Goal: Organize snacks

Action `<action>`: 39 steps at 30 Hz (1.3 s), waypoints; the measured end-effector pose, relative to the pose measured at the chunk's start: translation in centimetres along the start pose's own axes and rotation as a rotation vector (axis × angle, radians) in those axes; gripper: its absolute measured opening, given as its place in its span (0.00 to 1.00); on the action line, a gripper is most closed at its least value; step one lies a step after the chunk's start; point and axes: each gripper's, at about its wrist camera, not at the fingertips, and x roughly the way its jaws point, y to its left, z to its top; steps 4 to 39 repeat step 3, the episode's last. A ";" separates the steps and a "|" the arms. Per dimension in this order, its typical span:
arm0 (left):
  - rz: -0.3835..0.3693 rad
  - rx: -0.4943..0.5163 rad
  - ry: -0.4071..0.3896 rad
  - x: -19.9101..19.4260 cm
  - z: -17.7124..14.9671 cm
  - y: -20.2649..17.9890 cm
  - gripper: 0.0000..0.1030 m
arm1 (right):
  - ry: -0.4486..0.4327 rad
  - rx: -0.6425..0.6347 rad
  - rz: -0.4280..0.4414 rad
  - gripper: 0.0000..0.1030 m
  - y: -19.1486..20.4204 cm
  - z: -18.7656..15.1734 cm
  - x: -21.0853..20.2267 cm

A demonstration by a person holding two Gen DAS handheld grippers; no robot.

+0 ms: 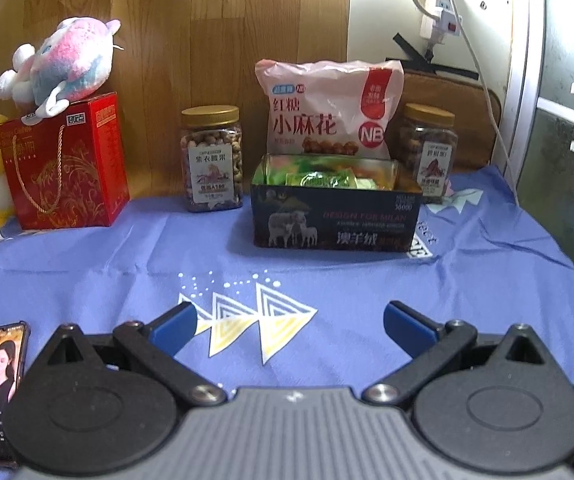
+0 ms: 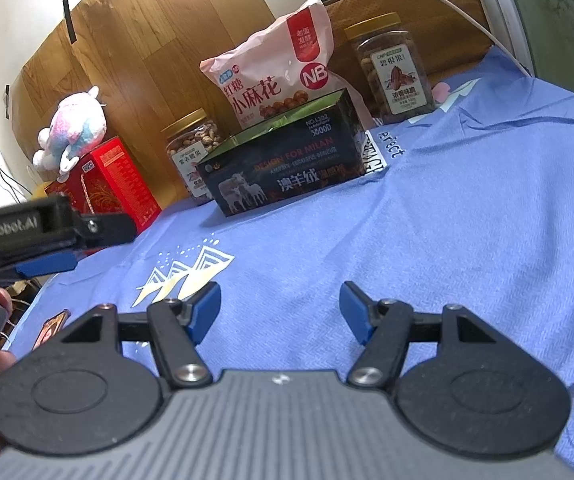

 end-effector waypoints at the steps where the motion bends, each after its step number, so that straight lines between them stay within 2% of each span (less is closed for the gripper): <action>1: 0.000 0.003 0.010 0.2 0.0 -0.1 1.00 | 0.000 -0.001 -0.002 0.66 0.0 0.0 0.1; 3: -0.013 -0.007 0.041 0.6 0.0 0.1 1.00 | -0.006 -0.012 -0.010 0.67 0.2 0.0 0.0; 39: -0.013 -0.007 0.041 0.6 0.0 0.1 1.00 | -0.006 -0.012 -0.010 0.67 0.2 0.0 0.0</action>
